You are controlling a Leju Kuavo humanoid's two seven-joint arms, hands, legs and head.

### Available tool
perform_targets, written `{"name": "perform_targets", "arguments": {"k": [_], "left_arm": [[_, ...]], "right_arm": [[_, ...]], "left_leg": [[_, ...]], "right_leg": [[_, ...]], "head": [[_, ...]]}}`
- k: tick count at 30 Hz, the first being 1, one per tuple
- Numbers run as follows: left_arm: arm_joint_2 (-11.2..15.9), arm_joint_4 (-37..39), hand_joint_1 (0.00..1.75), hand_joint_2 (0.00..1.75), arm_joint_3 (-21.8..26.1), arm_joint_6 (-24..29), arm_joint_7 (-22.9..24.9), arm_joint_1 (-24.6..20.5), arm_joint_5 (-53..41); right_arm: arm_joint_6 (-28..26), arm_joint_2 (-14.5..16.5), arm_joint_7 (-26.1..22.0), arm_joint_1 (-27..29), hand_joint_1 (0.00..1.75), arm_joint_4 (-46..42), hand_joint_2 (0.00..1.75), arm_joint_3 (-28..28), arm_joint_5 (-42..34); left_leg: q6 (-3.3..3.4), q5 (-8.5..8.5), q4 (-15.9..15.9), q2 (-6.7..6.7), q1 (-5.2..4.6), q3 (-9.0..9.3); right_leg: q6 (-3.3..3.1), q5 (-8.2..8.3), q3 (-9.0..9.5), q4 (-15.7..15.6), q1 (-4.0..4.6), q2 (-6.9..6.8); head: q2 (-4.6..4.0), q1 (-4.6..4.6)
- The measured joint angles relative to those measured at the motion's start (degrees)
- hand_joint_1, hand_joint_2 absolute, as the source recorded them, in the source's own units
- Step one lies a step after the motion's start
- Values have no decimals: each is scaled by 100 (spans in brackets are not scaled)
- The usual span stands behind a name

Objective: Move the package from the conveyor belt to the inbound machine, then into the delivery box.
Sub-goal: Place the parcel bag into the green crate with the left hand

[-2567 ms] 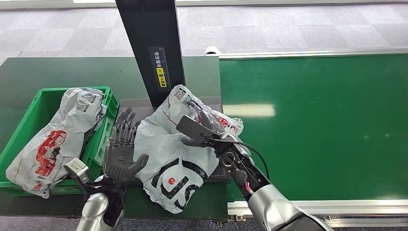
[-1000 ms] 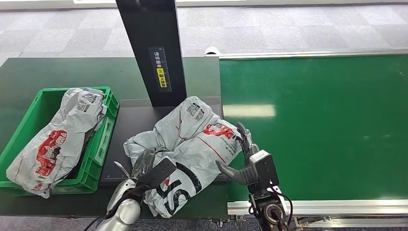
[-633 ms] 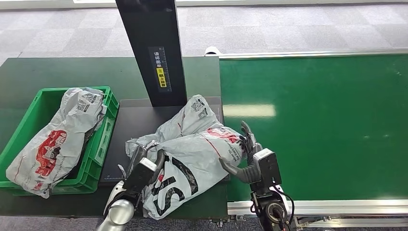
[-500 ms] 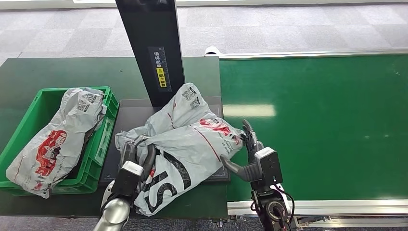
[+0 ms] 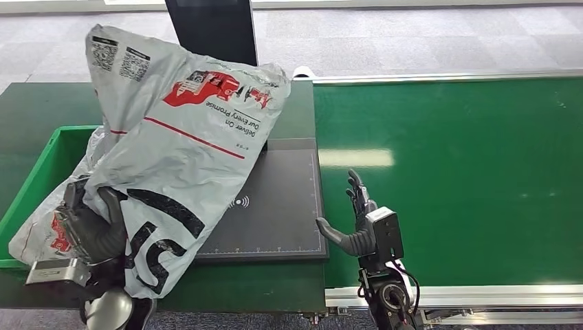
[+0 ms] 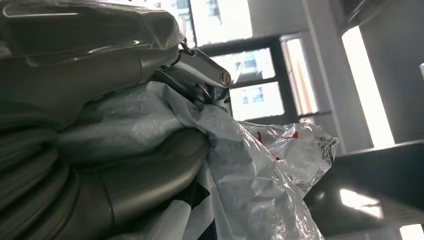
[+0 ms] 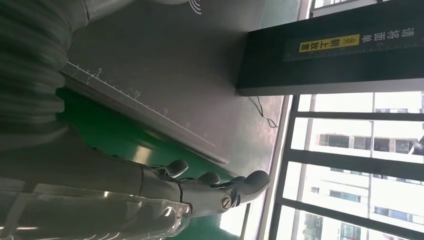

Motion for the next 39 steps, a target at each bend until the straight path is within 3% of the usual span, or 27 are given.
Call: {"name": "perform_targets", "arguments": {"k": [3,7,14,16,18,22,24,34,39], "left_arm": [[92,-379,175,175,91,480,-1,58,-744],[-95,-522,175,175,910,648,-1,80,-2714],[-358,-508,175,175,1819,665,42,53,-3224],[-389,-388,175,175,2022,668,338,-37,-3486],[-341,-117,175,175,2259,647,1021,-186,-3754],[37,848,175,175,2663,181,2760,-587,-3879],[254,1493,175,175,2885,-107,3263,-805,-3846],[793,3375,175,175,3358,-601,3745,-1544,-3858],[977,4214,175,175,3429,-1227,4104,-1990,-4018]], "right_arm": [[-8,6,-41,-9,0,54,175,0,-34],[-48,4,-92,22,0,81,175,0,-85],[-52,4,-97,62,0,82,175,0,-91],[-57,4,-97,64,0,82,175,-1,-91],[-65,4,-97,67,0,82,175,-2,-91],[-94,2,-86,77,0,82,175,-4,-91],[-101,2,-76,83,0,82,175,-4,-91],[-103,2,-44,92,0,82,175,-7,-86],[-93,2,17,89,0,82,175,-7,-43]], "left_leg": [[0,0,0,-1,0,0],[0,0,0,2,0,1],[0,0,0,3,0,3],[0,0,0,2,0,3],[-1,0,-1,3,0,5],[-4,3,-2,6,4,10],[-6,4,-3,13,8,11],[-6,3,-2,16,5,12],[-8,5,-5,-3,6,29]], "right_leg": [[0,0,0,0,0,0],[0,-1,-1,0,0,1],[-1,-1,-1,0,0,2],[-1,-1,0,0,0,1],[-1,-1,1,0,0,2],[-2,-1,1,1,5,5],[-3,0,1,2,9,9],[-3,0,6,3,7,10],[-6,-2,28,3,7,-1]], "head": [[0,0],[0,1],[0,0],[0,2],[0,2],[0,0],[0,-1],[0,2],[0,0]]}}
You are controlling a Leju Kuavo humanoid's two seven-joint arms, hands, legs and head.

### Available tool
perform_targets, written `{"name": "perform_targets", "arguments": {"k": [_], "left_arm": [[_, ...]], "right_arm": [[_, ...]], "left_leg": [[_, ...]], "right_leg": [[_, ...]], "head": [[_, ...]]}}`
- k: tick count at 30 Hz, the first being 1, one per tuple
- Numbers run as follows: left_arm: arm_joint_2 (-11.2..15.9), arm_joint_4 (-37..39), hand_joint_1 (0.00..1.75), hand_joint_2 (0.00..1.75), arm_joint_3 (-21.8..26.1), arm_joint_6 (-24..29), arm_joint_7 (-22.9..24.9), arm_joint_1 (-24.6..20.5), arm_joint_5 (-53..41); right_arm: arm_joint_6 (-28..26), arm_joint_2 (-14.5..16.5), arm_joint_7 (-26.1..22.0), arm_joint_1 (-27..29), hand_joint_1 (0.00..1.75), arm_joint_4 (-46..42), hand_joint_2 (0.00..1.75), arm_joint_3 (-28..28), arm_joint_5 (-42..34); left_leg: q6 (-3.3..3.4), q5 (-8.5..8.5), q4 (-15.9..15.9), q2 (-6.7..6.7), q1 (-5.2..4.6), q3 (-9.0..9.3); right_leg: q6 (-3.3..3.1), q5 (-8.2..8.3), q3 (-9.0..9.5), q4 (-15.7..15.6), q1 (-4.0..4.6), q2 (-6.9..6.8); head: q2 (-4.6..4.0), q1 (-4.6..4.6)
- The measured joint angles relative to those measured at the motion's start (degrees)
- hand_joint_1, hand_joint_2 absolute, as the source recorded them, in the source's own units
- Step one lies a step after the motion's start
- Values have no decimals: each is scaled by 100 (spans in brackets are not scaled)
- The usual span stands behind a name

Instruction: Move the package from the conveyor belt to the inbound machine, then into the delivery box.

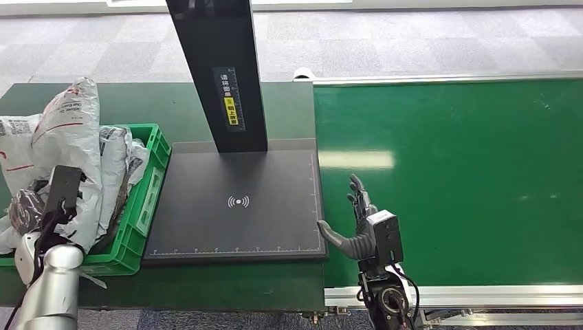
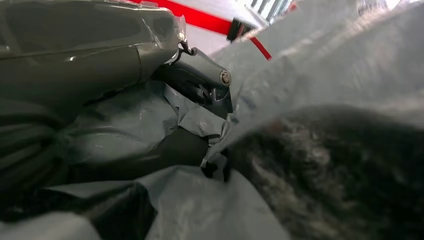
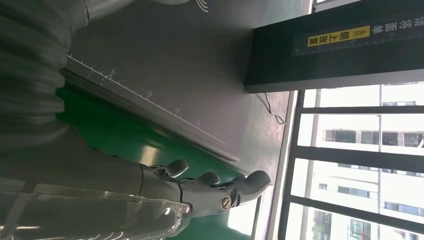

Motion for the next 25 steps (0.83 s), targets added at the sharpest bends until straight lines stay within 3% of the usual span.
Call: {"name": "perform_targets", "arguments": {"k": [2,3,5,6,7,10,16,25], "left_arm": [[78,344,166,175,31,-219,72,-189,-52],[111,483,136,175,43,-287,79,-262,-63],[157,703,49,175,54,-419,75,-373,-99],[179,800,14,175,56,-565,35,-422,-121],[198,896,0,175,56,-754,-35,-473,-141],[240,1139,0,175,55,-1116,-371,-610,-105],[203,1324,0,175,72,-738,-878,-674,197],[-254,446,0,175,20,915,-3240,-285,2426]], "right_arm": [[8,1,23,0,0,0,175,0,21],[10,2,31,0,0,0,175,0,25],[14,2,42,0,0,0,175,0,30],[20,2,50,0,0,0,175,0,38],[28,2,63,0,0,0,175,0,47],[52,7,106,-3,0,0,175,0,68],[63,44,115,-8,0,0,175,0,78],[-100,65,48,-26,0,0,175,6,-47]], "left_leg": [[-1,0,-2,-1,0,14],[-1,0,-2,-2,0,22],[-1,0,-3,-3,0,35],[-1,0,-3,-6,0,41],[-1,0,-3,-13,-1,47],[0,2,-3,-48,-2,61],[1,10,-1,-65,-5,66],[4,16,1,-62,-7,37]], "right_leg": [[-3,-3,16,0,0,-4],[-4,-4,25,0,0,-5],[-5,-6,38,0,0,-5],[-4,-8,44,0,0,-7],[-4,-9,51,0,-1,-14],[-5,-19,67,-1,-2,-49],[-6,-20,80,-1,-5,-67],[-4,-14,59,-1,-7,-69]], "head": [[0,-1],[0,-1],[0,0],[0,0],[0,-1],[0,-1],[0,0],[0,2]]}}
